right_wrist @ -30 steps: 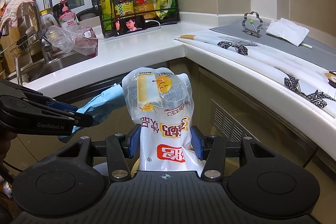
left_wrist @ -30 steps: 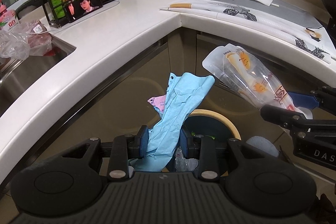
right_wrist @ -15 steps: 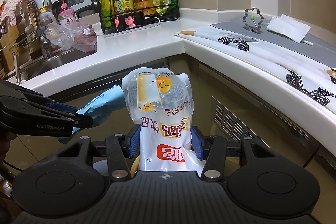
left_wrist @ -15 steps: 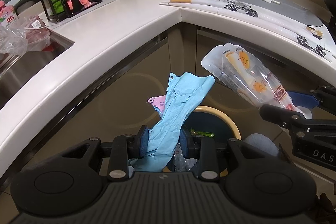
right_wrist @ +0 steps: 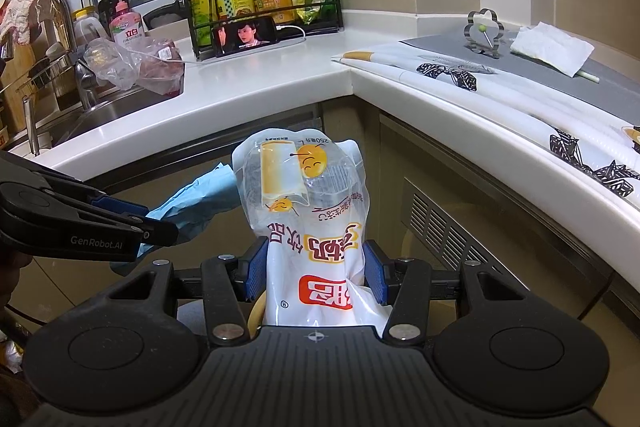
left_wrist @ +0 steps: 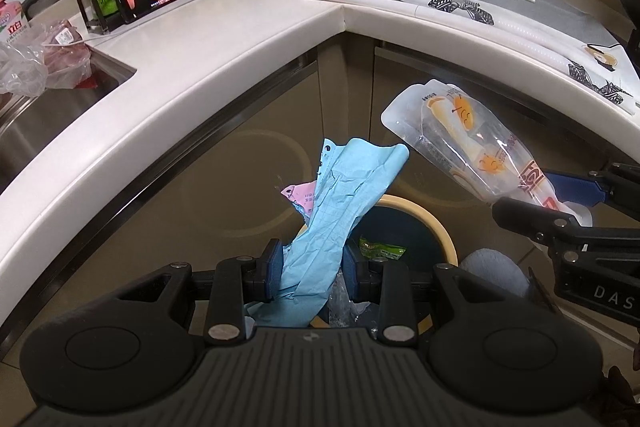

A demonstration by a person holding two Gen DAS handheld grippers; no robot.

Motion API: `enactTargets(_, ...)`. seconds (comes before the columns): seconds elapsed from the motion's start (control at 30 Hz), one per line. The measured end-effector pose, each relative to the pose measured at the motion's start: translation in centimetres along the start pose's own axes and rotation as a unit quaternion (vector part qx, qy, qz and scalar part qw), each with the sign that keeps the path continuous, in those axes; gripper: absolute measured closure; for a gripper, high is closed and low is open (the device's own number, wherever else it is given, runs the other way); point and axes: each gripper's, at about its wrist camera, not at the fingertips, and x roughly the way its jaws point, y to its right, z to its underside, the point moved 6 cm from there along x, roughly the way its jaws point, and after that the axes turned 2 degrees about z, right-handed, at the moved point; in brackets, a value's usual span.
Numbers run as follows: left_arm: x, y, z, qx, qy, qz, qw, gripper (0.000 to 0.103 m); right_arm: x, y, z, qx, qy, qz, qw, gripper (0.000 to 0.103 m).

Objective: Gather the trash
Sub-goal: 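Carry the blue glove and milk pouch down over the trash bin with both tools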

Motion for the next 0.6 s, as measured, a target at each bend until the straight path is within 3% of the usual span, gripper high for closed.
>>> enactTargets(0.6, 2.6, 0.1, -0.2, -0.004, -0.031, 0.005, 0.9995, 0.068, 2.4, 0.6, 0.4, 0.013, -0.034, 0.001, 0.999, 0.05)
